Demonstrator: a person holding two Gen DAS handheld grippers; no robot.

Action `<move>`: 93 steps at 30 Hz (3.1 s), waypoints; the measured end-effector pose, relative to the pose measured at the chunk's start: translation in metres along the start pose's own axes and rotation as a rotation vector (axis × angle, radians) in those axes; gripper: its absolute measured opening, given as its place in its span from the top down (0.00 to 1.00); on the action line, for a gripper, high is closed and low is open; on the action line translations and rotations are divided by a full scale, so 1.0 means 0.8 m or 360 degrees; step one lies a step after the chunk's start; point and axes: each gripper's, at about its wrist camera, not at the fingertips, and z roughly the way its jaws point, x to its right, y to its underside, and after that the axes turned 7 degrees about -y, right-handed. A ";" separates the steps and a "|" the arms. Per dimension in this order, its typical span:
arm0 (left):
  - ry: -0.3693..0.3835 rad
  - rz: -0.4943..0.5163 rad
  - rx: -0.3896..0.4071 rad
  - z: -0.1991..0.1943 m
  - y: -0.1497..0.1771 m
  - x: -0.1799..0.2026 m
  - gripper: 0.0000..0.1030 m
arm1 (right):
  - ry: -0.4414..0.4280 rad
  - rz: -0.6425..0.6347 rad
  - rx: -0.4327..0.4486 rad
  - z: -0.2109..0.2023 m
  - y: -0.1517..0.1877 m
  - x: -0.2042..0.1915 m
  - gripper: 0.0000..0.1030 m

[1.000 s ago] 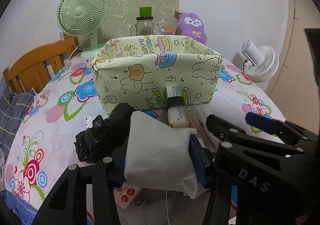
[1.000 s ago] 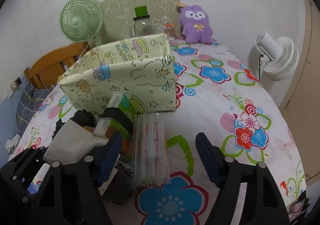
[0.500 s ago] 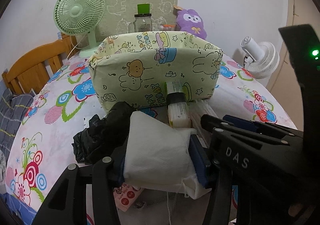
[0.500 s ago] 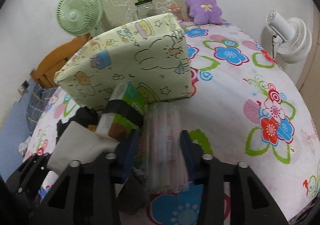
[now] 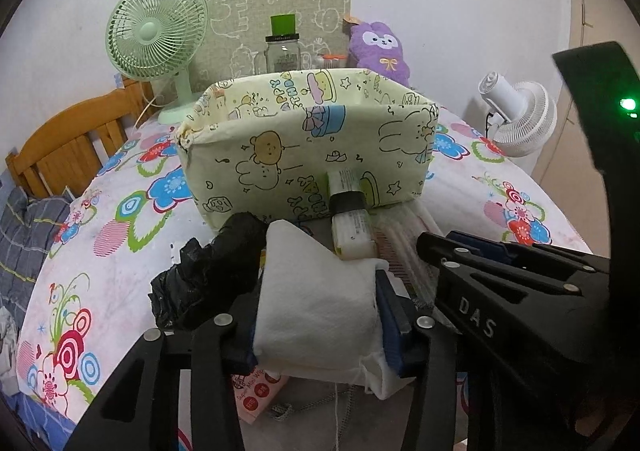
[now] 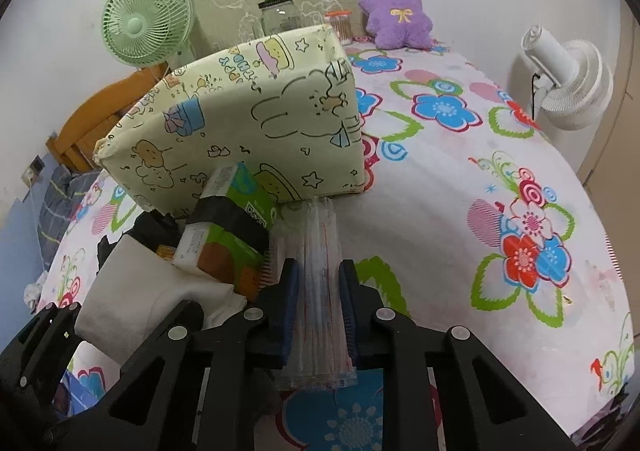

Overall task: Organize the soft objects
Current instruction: 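Lift and carry the cloth pad and straw tube over the fabric box with both grippers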

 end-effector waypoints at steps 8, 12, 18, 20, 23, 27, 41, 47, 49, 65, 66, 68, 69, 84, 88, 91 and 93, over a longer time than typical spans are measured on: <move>0.0007 -0.0017 0.0026 -0.013 -0.001 -0.001 0.70 | 0.0026 -0.0063 0.0070 -0.026 0.001 -0.015 0.78; 0.0000 -0.0045 0.0047 -0.022 -0.001 -0.006 0.71 | 0.0038 -0.0090 0.0109 -0.040 0.002 -0.023 0.78; 0.0003 -0.0077 0.0086 -0.039 -0.004 -0.012 0.72 | 0.0034 -0.0126 0.0158 -0.060 0.000 -0.037 0.78; 0.0005 -0.0084 0.0101 -0.045 -0.006 -0.014 0.72 | 0.0036 -0.0138 0.0176 -0.067 -0.001 -0.041 0.78; 0.0008 -0.0095 0.0129 -0.056 -0.011 -0.016 0.72 | 0.0036 -0.0153 0.0207 -0.079 -0.004 -0.047 0.78; 0.0012 -0.0110 0.0160 -0.069 -0.018 -0.020 0.72 | 0.0037 -0.0176 0.0251 -0.096 -0.009 -0.056 0.78; 0.0017 -0.0120 0.0267 -0.107 -0.052 -0.028 0.72 | 0.0031 -0.0244 0.0392 -0.145 -0.031 -0.083 0.78; 0.0017 -0.0110 0.0312 -0.116 -0.067 -0.028 0.72 | 0.0034 -0.0247 0.0441 -0.160 -0.044 -0.088 0.78; 0.0016 -0.0107 0.0322 -0.116 -0.071 -0.029 0.72 | 0.0035 -0.0246 0.0452 -0.162 -0.048 -0.089 0.78; 0.0002 -0.0107 0.0348 -0.087 -0.111 -0.034 0.72 | 0.0055 -0.0250 0.0483 -0.144 -0.091 -0.087 0.78; 0.0005 -0.0108 0.0346 -0.083 -0.114 -0.034 0.72 | 0.0057 -0.0250 0.0482 -0.140 -0.095 -0.086 0.78; 0.0008 -0.0109 0.0347 -0.079 -0.119 -0.034 0.72 | 0.0059 -0.0250 0.0482 -0.136 -0.100 -0.084 0.78; 0.0005 -0.0111 0.0349 -0.075 -0.121 -0.034 0.72 | 0.0060 -0.0254 0.0483 -0.133 -0.104 -0.083 0.78; -0.0050 -0.0126 0.0335 -0.026 -0.157 -0.044 0.72 | 0.0017 -0.0275 0.0476 -0.081 -0.151 -0.078 0.78; -0.0053 -0.0132 0.0327 -0.012 -0.164 -0.046 0.72 | 0.0013 -0.0274 0.0472 -0.066 -0.162 -0.075 0.78; -0.0068 -0.0135 0.0314 0.000 -0.168 -0.048 0.72 | 0.0011 -0.0270 0.0464 -0.055 -0.168 -0.073 0.78; -0.0076 -0.0136 0.0301 0.008 -0.170 -0.048 0.72 | -0.0006 -0.0264 0.0451 -0.046 -0.171 -0.071 0.78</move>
